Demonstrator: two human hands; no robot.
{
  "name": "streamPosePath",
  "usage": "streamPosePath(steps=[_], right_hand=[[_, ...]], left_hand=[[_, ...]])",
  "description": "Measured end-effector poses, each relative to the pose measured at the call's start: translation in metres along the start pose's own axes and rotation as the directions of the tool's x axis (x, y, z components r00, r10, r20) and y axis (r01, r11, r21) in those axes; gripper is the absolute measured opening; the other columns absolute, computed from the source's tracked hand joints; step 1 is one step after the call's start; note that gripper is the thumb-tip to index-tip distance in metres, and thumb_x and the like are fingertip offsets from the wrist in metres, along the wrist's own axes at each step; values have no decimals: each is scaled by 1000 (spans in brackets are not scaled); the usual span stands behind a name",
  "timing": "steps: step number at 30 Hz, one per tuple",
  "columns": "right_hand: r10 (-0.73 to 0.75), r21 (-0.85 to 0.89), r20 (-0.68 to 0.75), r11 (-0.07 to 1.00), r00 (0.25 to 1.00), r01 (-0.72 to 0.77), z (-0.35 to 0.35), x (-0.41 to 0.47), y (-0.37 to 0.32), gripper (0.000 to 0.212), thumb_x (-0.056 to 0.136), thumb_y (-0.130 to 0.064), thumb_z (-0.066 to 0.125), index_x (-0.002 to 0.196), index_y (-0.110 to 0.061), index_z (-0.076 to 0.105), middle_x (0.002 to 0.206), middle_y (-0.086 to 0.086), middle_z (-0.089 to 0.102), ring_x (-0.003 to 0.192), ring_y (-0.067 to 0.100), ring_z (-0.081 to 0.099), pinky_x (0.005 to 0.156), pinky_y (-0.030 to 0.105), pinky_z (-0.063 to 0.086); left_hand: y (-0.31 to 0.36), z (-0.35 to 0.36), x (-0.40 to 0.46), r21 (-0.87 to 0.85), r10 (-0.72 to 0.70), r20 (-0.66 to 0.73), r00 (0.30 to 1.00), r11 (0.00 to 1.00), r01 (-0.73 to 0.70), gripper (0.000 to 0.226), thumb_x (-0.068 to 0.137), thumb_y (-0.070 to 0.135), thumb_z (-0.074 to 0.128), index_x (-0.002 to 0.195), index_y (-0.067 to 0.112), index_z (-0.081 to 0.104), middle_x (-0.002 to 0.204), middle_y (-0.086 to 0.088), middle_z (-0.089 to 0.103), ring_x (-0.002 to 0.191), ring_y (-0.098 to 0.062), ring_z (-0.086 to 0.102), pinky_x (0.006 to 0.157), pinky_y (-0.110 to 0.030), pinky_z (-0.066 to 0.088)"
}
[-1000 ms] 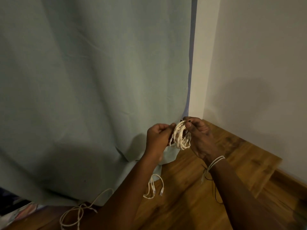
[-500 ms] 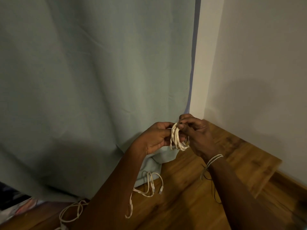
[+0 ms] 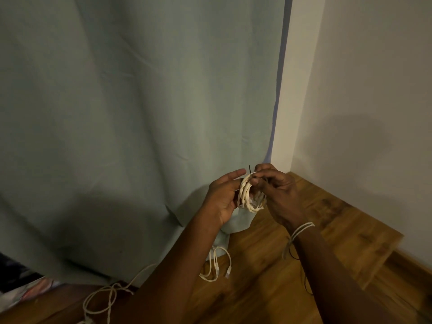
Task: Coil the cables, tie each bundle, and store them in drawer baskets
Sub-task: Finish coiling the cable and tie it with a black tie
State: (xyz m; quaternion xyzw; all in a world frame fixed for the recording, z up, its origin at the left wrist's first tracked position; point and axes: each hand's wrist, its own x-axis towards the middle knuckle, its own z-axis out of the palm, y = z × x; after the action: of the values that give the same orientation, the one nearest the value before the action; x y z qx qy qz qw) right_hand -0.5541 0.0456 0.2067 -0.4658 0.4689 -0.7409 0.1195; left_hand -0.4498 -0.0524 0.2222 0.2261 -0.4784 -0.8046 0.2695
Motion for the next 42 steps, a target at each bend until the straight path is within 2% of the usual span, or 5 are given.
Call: streamPosePath(steps=[7, 11, 21, 38, 42], right_hand=[[164, 75, -95, 985, 982, -158, 6, 2, -10, 23, 80, -21, 70, 99, -8, 75, 94, 8, 76, 90, 21, 72, 83, 33, 57], [168, -24, -141, 985, 976, -173, 4, 8, -22, 10, 87, -12, 71, 95, -11, 77, 90, 6, 77, 88, 22, 73, 81, 33, 59], [26, -216, -237, 973, 971, -79, 9, 7, -39, 13, 88, -15, 73, 99, -14, 79, 88, -3, 78, 86, 12, 74, 80, 26, 59], [-57, -432, -178, 902, 982, -27, 8, 8, -50, 15, 91, -18, 71, 102, -14, 79, 91, -4, 77, 86, 9, 72, 80, 27, 59], [-29, -485, -131, 874, 991, -39, 4, 13, -56, 14, 91, -20, 69, 102, -20, 78, 92, -11, 75, 86, 0, 70, 75, 12, 53]], left_hand=[[-5, 7, 1, 115, 328, -44, 944, 940, -321, 17, 91, 9, 65, 92, 20, 78, 93, -8, 77, 86, -23, 74, 74, -32, 60], [-2, 2, 5, 389, 523, 63, 850, 771, -504, 13, 90, 15, 68, 100, 12, 77, 89, -8, 77, 84, -26, 74, 80, -46, 61], [14, 8, -6, 598, 793, 265, 549, 311, -739, 19, 91, 20, 68, 101, 6, 76, 90, -2, 76, 81, -10, 71, 70, -17, 57], [21, 9, -14, 644, 821, 362, 442, 123, -755, 14, 91, 14, 67, 96, 4, 76, 81, -5, 74, 70, -11, 68, 65, -16, 54], [24, 11, -13, 654, 821, 376, 429, 92, -750, 12, 90, 13, 67, 94, 5, 76, 80, -5, 73, 69, -10, 66, 65, -15, 53]])
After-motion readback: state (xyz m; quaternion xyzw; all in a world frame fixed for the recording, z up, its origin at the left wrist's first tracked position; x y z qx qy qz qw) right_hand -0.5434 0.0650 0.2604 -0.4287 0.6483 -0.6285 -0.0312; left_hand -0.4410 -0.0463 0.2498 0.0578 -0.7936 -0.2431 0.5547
